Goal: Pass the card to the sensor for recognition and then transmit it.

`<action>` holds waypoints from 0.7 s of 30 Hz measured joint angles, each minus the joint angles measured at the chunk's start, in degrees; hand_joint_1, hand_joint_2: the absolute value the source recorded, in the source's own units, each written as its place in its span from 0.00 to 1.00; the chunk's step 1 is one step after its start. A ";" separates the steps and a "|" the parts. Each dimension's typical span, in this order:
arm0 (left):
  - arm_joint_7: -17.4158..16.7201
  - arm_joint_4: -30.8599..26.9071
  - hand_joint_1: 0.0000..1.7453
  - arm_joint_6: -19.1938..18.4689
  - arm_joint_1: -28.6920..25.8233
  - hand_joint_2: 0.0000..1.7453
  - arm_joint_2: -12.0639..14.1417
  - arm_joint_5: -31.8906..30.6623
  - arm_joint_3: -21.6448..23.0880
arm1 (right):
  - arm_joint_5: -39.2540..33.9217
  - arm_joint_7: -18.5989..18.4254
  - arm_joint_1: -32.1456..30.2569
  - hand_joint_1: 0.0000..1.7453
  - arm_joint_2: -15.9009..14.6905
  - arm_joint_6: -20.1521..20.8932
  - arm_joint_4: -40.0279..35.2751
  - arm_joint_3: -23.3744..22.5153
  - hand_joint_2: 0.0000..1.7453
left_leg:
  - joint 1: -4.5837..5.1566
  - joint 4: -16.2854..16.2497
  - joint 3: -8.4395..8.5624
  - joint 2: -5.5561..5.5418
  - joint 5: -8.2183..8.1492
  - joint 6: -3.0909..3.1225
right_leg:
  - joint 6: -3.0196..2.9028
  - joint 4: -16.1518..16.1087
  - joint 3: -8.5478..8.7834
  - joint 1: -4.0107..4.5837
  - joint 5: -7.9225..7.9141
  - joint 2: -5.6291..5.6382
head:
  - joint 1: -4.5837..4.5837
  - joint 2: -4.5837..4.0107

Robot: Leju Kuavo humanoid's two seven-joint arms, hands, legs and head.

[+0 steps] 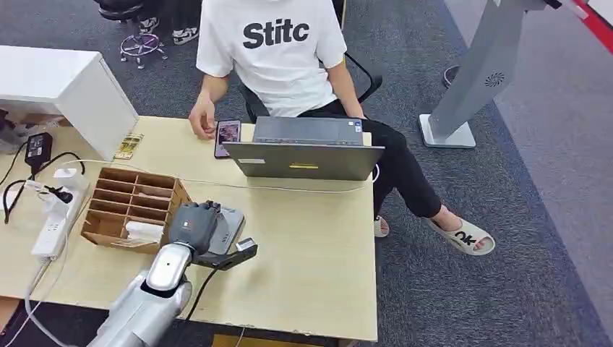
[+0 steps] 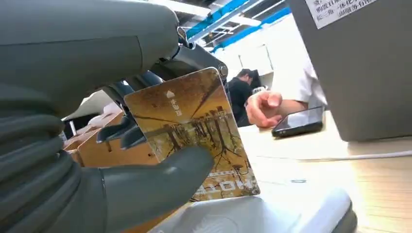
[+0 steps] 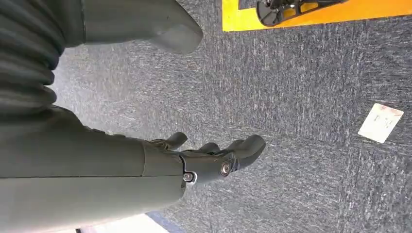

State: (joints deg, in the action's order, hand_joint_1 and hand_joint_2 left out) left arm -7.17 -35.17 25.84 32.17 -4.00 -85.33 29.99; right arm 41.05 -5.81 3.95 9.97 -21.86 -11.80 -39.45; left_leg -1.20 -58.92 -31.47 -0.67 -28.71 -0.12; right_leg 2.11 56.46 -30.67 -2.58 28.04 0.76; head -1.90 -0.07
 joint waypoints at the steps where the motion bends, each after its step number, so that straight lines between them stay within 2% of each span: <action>1: 0.00 -0.24 1.00 0.57 -0.05 1.00 0.15 0.26 -0.04 | 0.15 0.00 -0.01 0.00 0.00 0.00 -0.02 -0.02 1.00 | 0.00 0.00 -0.02 0.00 0.00 0.00 | 0.00 0.00 -0.02 0.00 0.00 0.00 | 0.00 0.00; 4: 0.55 -2.23 1.00 4.53 -0.10 1.00 0.81 1.66 -0.59 | 0.66 0.00 -0.02 0.00 0.00 -0.02 0.00 -0.04 1.00 | 0.00 0.00 -0.15 0.00 0.00 0.00 | 0.00 0.00 -0.15 0.00 0.00 0.00 | 0.00 0.00; 6: 2.06 -5.78 1.00 6.62 -0.02 1.00 1.68 3.32 -1.75 | 1.29 0.00 -0.03 0.00 0.00 -0.02 0.00 -0.04 1.00 | 0.00 0.00 -0.16 0.01 0.00 0.00 | 0.00 0.00 -0.17 0.00 -0.01 0.01 | 0.00 0.00; 13: 5.29 -18.12 1.00 7.10 1.00 1.00 4.77 2.58 -6.16 | 2.71 -0.02 -0.03 0.00 0.00 0.00 0.00 -0.07 1.00 | -0.01 0.00 -0.18 0.01 0.00 0.00 | 0.00 0.02 -0.21 0.01 0.00 0.00 | 0.00 0.00; 21: 3.87 -22.60 1.00 6.49 3.35 1.00 6.93 -0.46 -7.93 | 2.93 -0.26 -0.03 0.00 0.00 0.02 0.02 -0.11 1.00 | 0.00 0.00 -0.19 0.01 0.01 0.00 | 0.00 0.02 -0.21 0.00 -0.01 0.00 | -0.02 0.00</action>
State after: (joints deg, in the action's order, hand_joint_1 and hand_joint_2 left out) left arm -3.30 -57.77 32.33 35.52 2.93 -85.79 22.06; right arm 43.98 -6.08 3.92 9.97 -21.84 -11.78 -39.56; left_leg -1.20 -58.93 -31.65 -0.67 -28.70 -0.12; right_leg 2.11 56.48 -30.88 -2.58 28.04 0.77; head -1.92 -0.07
